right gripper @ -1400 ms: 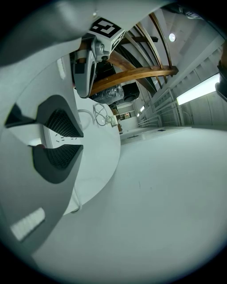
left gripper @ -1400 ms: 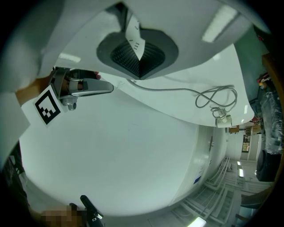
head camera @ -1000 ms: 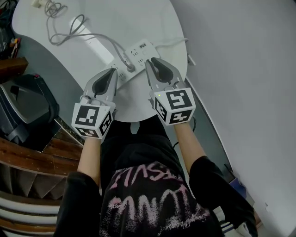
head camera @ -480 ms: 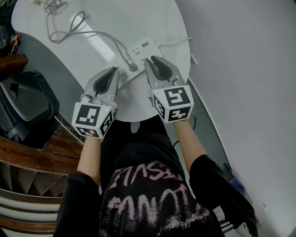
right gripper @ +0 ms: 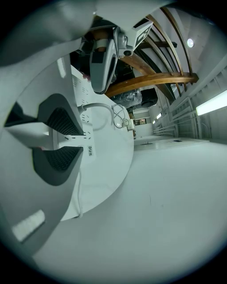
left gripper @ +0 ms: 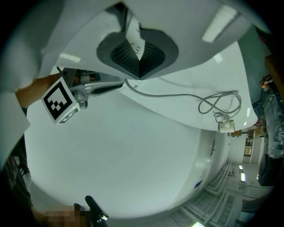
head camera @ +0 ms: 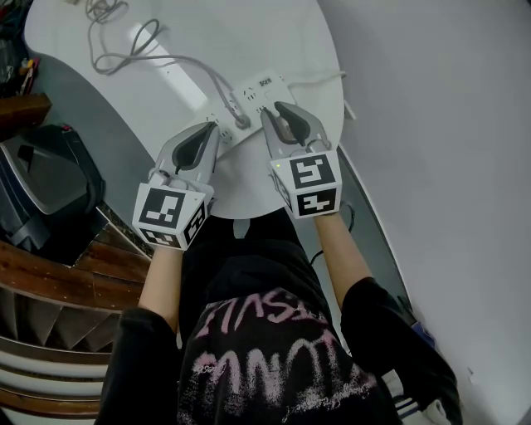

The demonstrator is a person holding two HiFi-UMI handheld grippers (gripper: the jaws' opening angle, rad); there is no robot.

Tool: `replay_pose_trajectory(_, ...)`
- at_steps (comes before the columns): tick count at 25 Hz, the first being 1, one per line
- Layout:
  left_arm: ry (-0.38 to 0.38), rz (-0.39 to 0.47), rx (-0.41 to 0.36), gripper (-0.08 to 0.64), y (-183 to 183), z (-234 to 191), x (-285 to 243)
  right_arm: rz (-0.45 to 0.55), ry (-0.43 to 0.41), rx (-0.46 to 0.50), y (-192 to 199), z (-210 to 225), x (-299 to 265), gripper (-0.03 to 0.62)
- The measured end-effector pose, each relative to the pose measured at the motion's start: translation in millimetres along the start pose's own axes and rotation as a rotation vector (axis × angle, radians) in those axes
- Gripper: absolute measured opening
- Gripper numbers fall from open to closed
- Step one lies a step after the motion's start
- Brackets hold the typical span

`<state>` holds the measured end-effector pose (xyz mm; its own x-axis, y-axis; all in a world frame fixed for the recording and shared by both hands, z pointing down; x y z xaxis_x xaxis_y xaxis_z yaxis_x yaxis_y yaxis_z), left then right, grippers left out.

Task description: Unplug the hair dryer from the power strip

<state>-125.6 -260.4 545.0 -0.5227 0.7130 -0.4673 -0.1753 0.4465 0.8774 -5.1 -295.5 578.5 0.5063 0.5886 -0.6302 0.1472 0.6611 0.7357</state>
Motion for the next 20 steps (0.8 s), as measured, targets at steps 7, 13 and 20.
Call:
replay_pose_trajectory(7,0.014,-0.003,-0.010,0.000,-1.8,4.8,-1.5,-0.052,-0.001,0.031,0.7,-0.2,-3.4,0.091)
replay_pose_trajectory(13,0.017,-0.003,-0.010,0.000,-2.2,4.7,-3.0,-0.108,0.006,0.065,2.7,-0.3,-8.1,0.092)
replay_pose_trajectory(20,0.019,0.006,-0.015,0.000,-7.6,4.9,-3.9,-0.189,0.050,0.185,-0.8,0.2,-10.4,0.118)
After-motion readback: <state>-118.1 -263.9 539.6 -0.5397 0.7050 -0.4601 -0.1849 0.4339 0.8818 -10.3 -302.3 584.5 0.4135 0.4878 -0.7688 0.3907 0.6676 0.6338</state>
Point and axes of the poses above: the fingertips, and each gripper's own axes: x backward along the fingers, z to its right, y out of its underside, the point moved 3 cm from there along x, backward along the fingers, and after that the axes turned 11 degrees about -x, right-handed, at the moved point
